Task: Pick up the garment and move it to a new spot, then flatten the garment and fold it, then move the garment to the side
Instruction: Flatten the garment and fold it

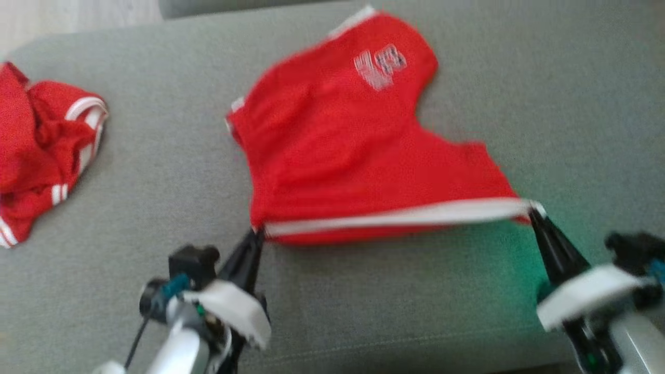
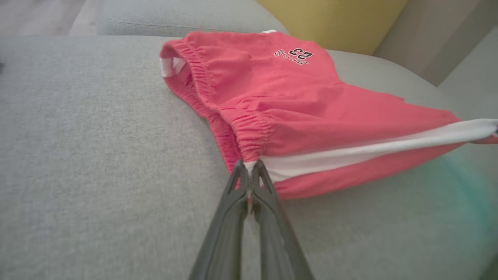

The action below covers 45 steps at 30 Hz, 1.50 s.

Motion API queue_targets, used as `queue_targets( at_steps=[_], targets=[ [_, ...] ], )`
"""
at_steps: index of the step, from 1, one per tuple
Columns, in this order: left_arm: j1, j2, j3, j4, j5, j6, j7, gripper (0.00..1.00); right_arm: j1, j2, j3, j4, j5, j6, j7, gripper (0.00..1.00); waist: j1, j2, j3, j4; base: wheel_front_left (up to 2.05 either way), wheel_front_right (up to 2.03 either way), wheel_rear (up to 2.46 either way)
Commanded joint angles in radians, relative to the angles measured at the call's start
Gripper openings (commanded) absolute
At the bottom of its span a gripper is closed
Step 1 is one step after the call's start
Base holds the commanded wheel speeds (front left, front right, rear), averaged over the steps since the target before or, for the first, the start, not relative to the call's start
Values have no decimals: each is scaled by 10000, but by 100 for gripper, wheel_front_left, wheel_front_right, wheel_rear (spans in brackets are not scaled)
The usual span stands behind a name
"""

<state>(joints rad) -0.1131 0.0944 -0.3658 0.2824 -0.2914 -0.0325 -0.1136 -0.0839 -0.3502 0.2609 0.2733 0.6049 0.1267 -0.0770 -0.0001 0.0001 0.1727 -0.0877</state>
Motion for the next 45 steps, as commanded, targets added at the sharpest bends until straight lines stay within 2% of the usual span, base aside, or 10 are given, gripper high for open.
queue_targets(
  at_steps=[1, 6, 9, 13, 17, 21, 26, 35, 45],
  targets=[
    [159, 288, 250, -959, 100, 141, 306, 0, 563, 9, -424, -915, -329, 40, 441, 0, 1, -1, -312, 180, 0, 0, 0],
    [1770, 632, 52, -3514, -61, 517, 1739, 0, 2825, 1028, -2155, -3768, -1375, 40, 2755, 0, 1, -1, -543, 304, 0, 0, 0],
    [2299, 768, 12, -4609, -220, 662, 2396, 0, 3426, 1510, -2743, -5147, -1741, 40, 3911, 0, 1, -1, -552, 319, 0, 0, 0],
    [2419, 848, -11, -5183, -390, 674, 2851, 0, 3400, 1697, -3042, -5847, -1875, 40, 4749, 0, 1, -1, -491, 376, 0, 0, 0],
    [2136, 851, 87, -5303, -701, 638, 3299, 0, 2515, 1604, -3045, -5927, -1731, 40, 5551, 0, 1, -1, -193, 425, 0, 0, 0],
    [1551, 646, 211, -5231, -1351, 423, 3627, 0, 973, 1215, -2783, -5279, -1476, 40, 6072, 0, 1, -1, 365, 588, 0, 0, 0],
    [564, 328, 432, -5051, -1919, 160, 3460, 0, -1231, 560, -2413, -4052, -1237, 40, 6171, 0, 1, -1, 1256, 960, 0, 0, 0],
    [-1359, -57, 572, -4030, -1934, -120, 2286, 0, -5085, -306, -1527, -1251, -701, 40, 5243, 0, 1, -1, 2550, 1781, 0, 0, 0],
    [-3546, -374, 56, -1450, -2345, -413, 1236, 0, -8072, -403, -303, 2079, -663, 40, 3612, 0, 1, -1, 3434, 2400, 0, 0, 0]
  ],
)
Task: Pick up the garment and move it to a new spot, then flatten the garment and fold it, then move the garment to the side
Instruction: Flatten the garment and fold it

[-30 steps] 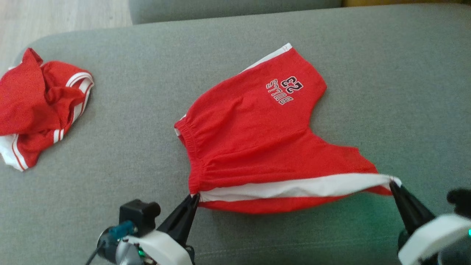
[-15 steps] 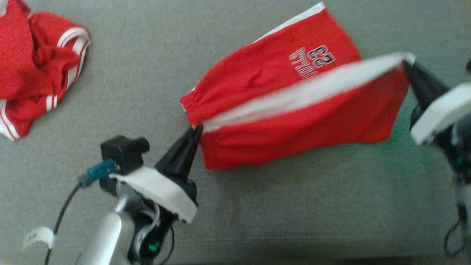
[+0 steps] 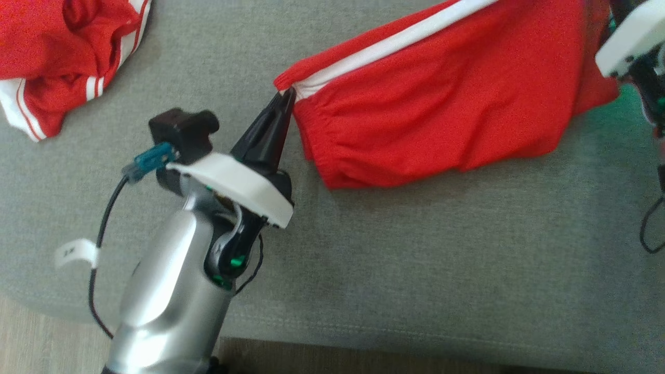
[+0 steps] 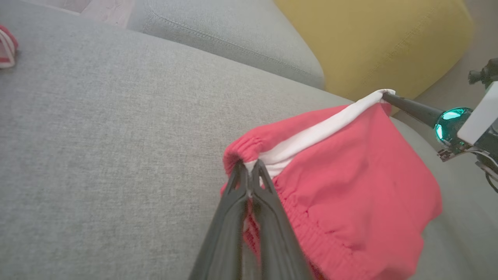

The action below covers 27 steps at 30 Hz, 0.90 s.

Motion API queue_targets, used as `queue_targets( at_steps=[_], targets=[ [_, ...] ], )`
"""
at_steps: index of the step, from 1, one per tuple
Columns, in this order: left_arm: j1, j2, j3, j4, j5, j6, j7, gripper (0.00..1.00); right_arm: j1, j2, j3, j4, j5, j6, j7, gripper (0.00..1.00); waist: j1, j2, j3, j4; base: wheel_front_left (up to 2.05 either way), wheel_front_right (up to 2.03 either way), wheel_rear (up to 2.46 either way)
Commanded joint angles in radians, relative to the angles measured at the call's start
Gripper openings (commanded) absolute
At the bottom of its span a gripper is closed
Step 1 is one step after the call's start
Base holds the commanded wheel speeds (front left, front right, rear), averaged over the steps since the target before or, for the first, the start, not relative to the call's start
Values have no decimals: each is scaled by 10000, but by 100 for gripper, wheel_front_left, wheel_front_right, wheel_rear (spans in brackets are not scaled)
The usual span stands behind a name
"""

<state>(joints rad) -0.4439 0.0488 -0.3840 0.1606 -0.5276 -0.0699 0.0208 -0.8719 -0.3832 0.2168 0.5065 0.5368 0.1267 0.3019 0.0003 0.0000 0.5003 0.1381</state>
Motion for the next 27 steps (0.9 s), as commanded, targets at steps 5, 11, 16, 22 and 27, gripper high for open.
queue_targets(
  at_steps=[5, 11, 16, 22, 27],
  targets=[
    [-852, 45, -110, 931, -130, -102, -296, 40, -870, 57, 1055, 918, 195, 40, -981, 86, -3, 0, 248, 128, 0, 0, 0],
    [-851, 35, -233, 1441, 22, 135, -854, 100, -736, 135, 1548, 1549, 21, 40, -2566, 100, -3, 0, -9, -20, 0, 0, 0],
    [-366, 212, -150, 1483, 784, 897, -2054, 100, 300, 347, 1277, 1619, -685, 40, -4728, 100, -3, 0, -576, -259, 0, 0, 0],
    [236, 472, 539, 891, 1438, 1598, -2791, 100, 2177, 945, 269, 458, -1472, 40, -5527, 100, -3, 0, -1291, -802, 0, 0, 0],
    [839, 732, 1350, -291, 2211, 1839, -2821, 100, 4109, 1458, -651, -1459, -2196, 40, -5601, 100, -3, 0, -1825, -1240, 0, 0, 0]
  ],
)
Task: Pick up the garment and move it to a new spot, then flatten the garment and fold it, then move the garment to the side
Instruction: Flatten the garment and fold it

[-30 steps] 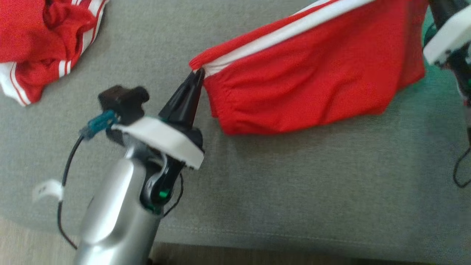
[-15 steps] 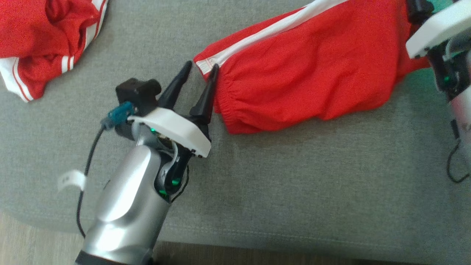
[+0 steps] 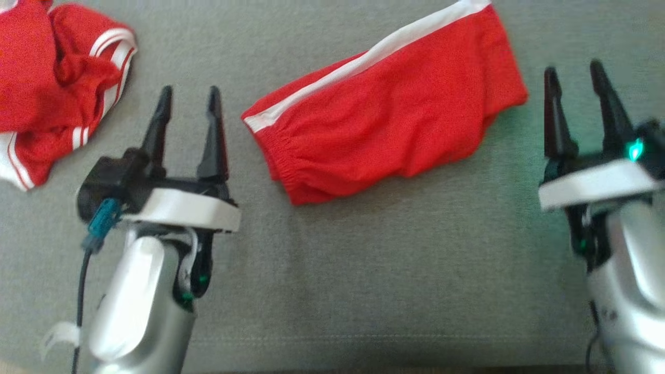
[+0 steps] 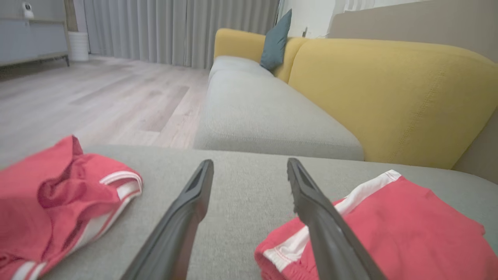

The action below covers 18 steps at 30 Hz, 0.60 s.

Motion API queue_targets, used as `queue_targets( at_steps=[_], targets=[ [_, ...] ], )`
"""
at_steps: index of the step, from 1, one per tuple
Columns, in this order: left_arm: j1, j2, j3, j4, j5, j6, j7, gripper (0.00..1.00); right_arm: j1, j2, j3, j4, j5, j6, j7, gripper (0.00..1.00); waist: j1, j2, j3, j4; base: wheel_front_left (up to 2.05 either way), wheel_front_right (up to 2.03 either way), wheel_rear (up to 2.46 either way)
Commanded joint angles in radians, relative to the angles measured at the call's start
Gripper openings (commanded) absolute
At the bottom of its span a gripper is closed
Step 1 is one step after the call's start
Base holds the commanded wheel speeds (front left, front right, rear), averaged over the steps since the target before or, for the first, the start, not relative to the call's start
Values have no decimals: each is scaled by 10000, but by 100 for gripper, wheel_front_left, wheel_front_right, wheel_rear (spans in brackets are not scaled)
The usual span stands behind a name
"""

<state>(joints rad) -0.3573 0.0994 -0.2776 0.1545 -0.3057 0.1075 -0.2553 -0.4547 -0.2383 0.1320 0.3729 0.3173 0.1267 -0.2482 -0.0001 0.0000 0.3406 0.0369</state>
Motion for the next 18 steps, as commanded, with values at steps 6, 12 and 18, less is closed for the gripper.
queue_targets(
  at_steps=[6, 12, 18],
  targets=[
    [886, 457, 699, -722, 562, 19, -62, 100, 2110, 614, -501, -2255, -700, 40, 391, 100, 1, 0, -730, -544, 0, 0, 0],
    [1682, 463, 809, -708, 767, -25, -63, 100, 3742, 1093, -820, -3964, -1074, 40, 1042, 100, 1, 0, -1052, -688, 0, 0, 0],
    [2177, 337, 936, -682, 811, -15, -64, 100, 4419, 1357, -966, -4813, -1144, 40, 1520, 100, 1, 0, -1200, -726, 0, 0, 0]
  ],
)
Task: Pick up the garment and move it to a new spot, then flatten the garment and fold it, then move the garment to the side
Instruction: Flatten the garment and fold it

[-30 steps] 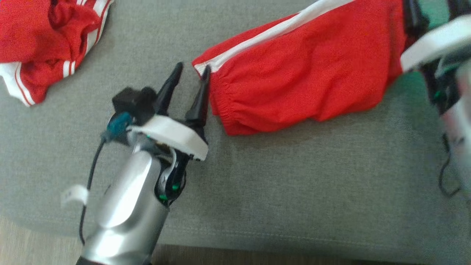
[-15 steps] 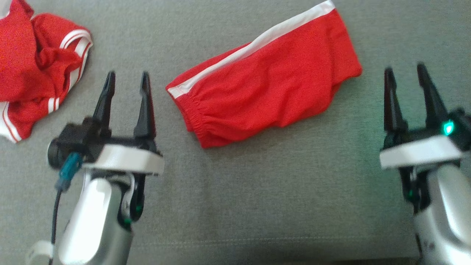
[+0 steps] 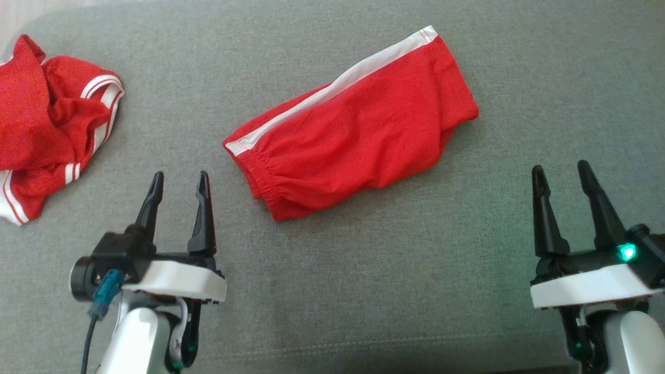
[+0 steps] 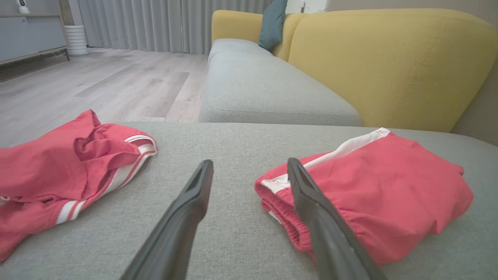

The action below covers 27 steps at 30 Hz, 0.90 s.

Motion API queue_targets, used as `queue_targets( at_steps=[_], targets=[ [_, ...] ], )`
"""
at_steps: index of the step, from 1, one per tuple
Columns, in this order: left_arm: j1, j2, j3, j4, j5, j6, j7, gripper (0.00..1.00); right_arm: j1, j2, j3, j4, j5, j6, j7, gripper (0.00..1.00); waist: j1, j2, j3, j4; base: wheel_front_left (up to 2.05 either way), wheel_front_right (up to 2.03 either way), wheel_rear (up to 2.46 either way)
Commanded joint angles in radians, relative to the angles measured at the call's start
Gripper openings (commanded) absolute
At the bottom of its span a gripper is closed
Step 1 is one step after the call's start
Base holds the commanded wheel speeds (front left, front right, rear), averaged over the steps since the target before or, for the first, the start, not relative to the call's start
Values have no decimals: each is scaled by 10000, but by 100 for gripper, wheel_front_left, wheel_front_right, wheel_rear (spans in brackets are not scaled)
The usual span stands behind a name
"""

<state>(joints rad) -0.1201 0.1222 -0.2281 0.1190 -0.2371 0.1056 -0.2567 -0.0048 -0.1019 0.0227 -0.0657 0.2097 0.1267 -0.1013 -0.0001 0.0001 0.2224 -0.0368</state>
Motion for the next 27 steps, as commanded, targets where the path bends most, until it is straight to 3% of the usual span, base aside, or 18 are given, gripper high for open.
queue_targets(
  at_steps=[1, 17, 22, 27],
  targets=[
    [-171, 91, 454, -333, 141, -3, -50, 100, -25, 17, 100, -498, -69, 40, 106, 100, 1, -1, -33, 20, 0, 0, 0],
    [-421, -70, 501, -442, 427, -148, -51, 100, -282, -17, 37, -574, 179, 40, 536, 100, 1, -1, 350, 172, 0, 0, 0],
    [-866, -154, 387, -693, 554, -203, -51, 100, -1448, -507, 188, 191, 460, 40, 686, 100, 1, -1, 1058, 465, 0, 0, 0],
    [-1267, -265, 285, -778, 589, -285, -51, 100, -3329, -1355, 878, 1748, 993, 40, 1292, 100, 1, -1, 1776, 783, 0, 0, 0]
  ],
)
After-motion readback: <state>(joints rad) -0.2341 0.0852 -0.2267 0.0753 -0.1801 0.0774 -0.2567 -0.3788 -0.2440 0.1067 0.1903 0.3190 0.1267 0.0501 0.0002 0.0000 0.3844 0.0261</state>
